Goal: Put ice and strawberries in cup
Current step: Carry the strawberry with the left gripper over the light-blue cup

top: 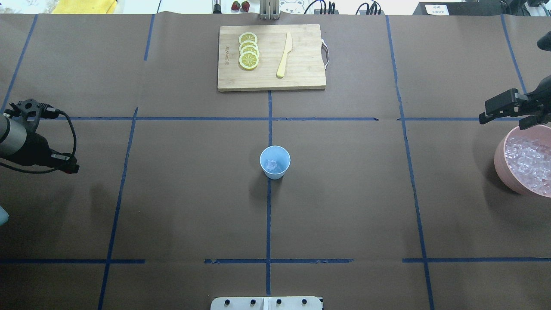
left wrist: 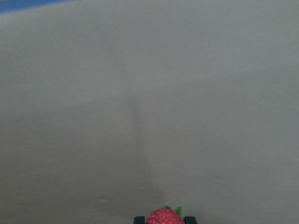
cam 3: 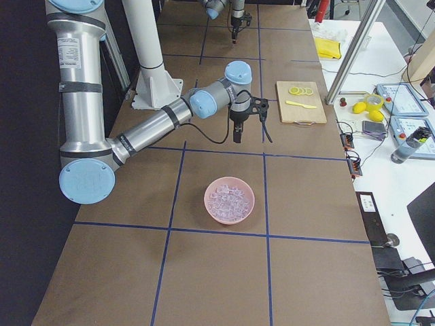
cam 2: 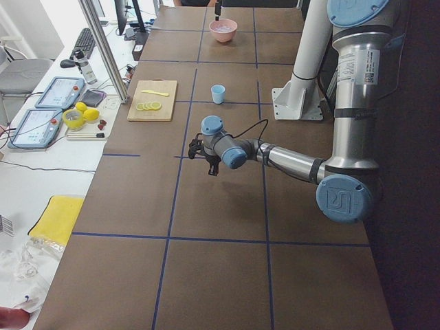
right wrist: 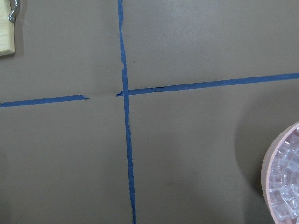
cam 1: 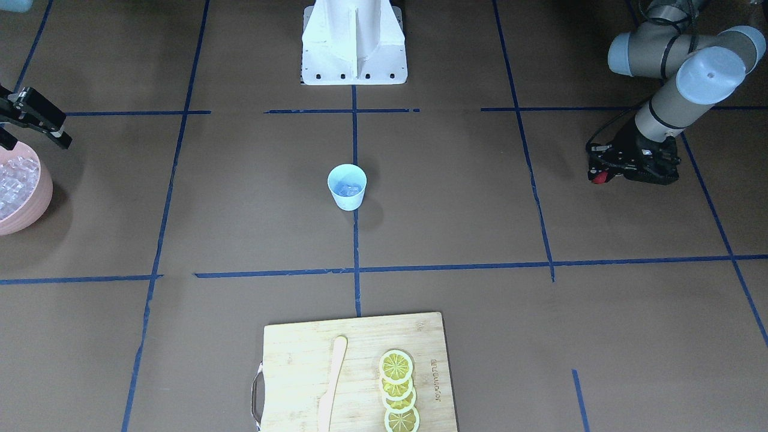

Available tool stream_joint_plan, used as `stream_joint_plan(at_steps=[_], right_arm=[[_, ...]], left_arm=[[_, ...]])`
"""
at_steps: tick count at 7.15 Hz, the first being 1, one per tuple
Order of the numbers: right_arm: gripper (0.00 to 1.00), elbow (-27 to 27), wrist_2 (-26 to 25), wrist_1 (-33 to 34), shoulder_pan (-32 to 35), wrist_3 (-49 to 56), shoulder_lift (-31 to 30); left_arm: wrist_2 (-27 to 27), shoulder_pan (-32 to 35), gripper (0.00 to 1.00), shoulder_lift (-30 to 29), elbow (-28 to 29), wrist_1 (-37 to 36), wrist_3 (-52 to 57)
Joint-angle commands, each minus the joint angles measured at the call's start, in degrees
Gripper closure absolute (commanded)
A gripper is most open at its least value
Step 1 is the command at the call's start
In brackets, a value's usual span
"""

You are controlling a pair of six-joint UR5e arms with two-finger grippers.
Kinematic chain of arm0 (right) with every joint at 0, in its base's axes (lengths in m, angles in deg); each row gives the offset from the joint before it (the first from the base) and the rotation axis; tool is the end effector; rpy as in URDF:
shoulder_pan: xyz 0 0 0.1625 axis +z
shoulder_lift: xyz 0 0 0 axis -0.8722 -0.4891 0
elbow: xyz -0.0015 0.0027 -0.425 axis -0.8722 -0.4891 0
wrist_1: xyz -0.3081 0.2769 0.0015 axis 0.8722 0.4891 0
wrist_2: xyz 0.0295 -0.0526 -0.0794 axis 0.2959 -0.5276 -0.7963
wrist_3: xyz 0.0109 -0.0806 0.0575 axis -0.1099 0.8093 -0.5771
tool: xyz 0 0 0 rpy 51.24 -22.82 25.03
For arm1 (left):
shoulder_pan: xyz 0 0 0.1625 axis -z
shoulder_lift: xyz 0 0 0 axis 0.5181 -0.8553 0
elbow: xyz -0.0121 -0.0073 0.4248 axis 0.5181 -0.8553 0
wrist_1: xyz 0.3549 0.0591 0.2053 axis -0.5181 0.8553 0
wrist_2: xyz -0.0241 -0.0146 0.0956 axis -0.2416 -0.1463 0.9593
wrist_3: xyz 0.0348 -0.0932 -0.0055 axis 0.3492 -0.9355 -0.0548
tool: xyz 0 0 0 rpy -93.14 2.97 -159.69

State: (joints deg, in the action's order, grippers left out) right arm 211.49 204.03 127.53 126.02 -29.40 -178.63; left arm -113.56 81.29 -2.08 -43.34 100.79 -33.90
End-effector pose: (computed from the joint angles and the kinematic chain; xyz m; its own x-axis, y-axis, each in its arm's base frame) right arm -0.1317 -0.4474 0.3852 0.6252 0.0897 0.7753 -0.1259 0.9920 -0.0132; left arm 0.2692 -0.4411 0.4928 0.6308 0.1189 -0.7667 -0.0460 0.9922 0.1160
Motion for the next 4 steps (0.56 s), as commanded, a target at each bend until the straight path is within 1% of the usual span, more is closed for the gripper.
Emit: stream_joint_plan(at_steps=[1, 2, 3, 4], right_arm=[[0.0, 0.0, 0.0, 0.0, 0.1, 0.0, -0.2], [0.0, 0.0, 0.0, 0.0, 0.2, 0.1, -0.6], [0.0, 0.0, 0.0, 0.0, 0.4, 0.2, -0.6], [0.0, 0.0, 0.0, 0.0, 0.5, 0.2, -0.7]], left_arm=[[0.4, -5.7, 1.0, -10.8, -3.7, -0.3, -17.7], [1.3, -12.9, 1.0, -19.6, -2.9, -2.5, -26.2], [5.7, -16.1, 1.0, -28.8, -1.9, -8.1, -30.1], [7.8, -18.2, 1.0, -33.7, -1.2, -12.0, -30.7]])
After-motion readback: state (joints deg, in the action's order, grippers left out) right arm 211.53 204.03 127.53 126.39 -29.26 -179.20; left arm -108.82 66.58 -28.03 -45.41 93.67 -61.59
